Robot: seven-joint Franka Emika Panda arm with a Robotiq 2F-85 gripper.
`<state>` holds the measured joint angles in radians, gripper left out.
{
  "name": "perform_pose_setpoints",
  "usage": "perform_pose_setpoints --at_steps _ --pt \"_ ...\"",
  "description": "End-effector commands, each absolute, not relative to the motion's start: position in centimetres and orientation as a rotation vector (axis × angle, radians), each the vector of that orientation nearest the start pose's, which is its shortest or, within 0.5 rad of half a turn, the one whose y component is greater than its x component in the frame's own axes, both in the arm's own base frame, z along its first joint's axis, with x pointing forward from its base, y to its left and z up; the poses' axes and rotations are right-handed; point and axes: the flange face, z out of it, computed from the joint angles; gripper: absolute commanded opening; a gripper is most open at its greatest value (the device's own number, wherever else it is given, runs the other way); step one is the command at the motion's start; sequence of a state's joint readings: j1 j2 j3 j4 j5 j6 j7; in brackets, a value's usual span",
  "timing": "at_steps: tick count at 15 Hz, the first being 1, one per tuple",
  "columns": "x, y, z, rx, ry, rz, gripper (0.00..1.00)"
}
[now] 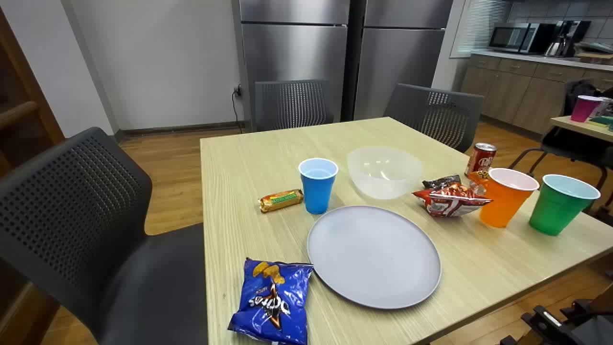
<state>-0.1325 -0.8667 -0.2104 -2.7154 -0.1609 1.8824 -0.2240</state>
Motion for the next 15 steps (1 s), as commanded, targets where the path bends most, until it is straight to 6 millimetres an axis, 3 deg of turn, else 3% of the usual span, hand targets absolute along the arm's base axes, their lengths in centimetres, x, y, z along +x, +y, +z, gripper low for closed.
perform_pose_setpoints --at_steps 1,10,15 --pt "27.9 -11.1 46.5 -3.141 0.001 -0.039 1.0" --pt "27.9 -11.2 46.5 -3.141 0.001 -0.039 1.0" --pt "29.2 -11.4 45.5 -3.136 0.128 -0.061 1.0"
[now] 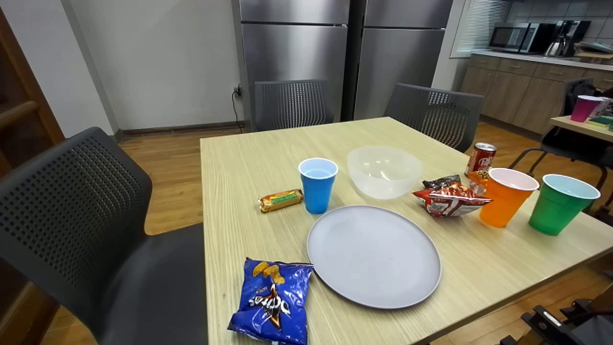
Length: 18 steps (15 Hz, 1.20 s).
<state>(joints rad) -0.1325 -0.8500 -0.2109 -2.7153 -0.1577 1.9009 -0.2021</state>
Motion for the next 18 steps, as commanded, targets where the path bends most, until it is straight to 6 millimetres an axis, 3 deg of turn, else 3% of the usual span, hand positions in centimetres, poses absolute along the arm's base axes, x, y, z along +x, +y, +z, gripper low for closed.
perform_pose_setpoints --at_steps 1,8,18 --pt "29.5 -11.4 45.2 -3.134 0.165 -0.074 1.0" --pt "32.3 -11.6 42.0 -3.11 0.341 -0.044 1.0" --pt "36.7 -12.2 35.1 -3.009 0.618 0.11 1.0"
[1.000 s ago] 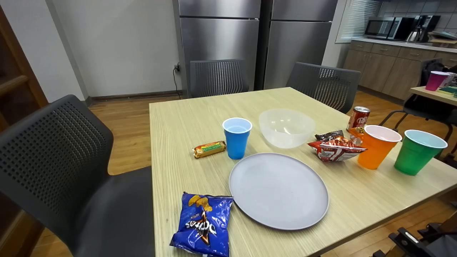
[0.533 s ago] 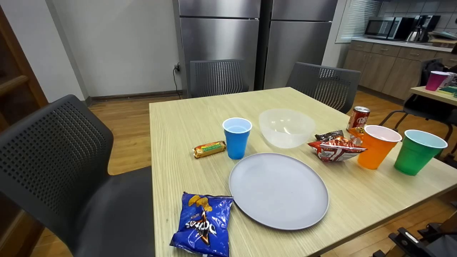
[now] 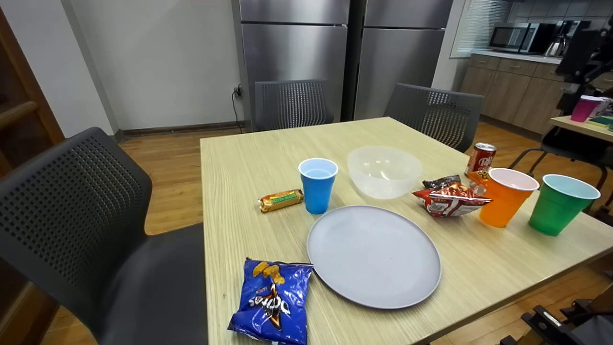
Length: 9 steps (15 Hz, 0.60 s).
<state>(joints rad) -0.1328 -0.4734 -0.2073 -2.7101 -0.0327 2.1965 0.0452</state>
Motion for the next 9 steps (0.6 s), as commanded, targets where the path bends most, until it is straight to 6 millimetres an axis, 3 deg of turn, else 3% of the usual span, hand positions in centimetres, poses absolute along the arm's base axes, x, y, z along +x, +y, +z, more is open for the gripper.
perform_pose_setpoints --at_steps 1,9 --pt "37.3 -12.4 34.2 -3.002 0.646 0.136 1.0" --pt "42.3 -13.6 29.3 -2.979 0.893 0.204 1.0"
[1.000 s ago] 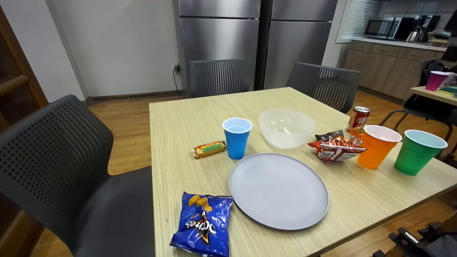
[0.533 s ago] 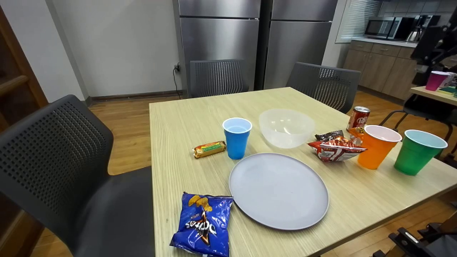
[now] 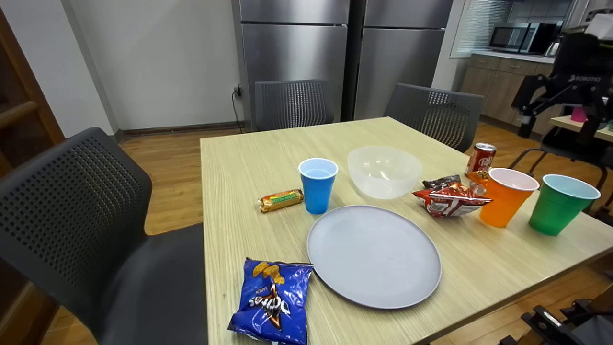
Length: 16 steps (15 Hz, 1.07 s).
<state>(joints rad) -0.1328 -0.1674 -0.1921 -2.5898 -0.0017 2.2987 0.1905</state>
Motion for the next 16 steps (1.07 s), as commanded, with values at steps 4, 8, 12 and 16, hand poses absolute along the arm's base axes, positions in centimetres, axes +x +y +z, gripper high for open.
perform_pose_setpoints --at_steps 4,8,12,16 --pt "44.7 -14.0 27.6 -2.954 1.038 0.168 1.0" --pt "46.9 -14.2 25.8 -2.93 1.156 0.15 1.0" --pt "48.9 -14.2 23.7 -2.898 1.278 0.15 1.0" --pt "50.7 -13.8 21.4 -2.885 1.377 0.163 1.0"
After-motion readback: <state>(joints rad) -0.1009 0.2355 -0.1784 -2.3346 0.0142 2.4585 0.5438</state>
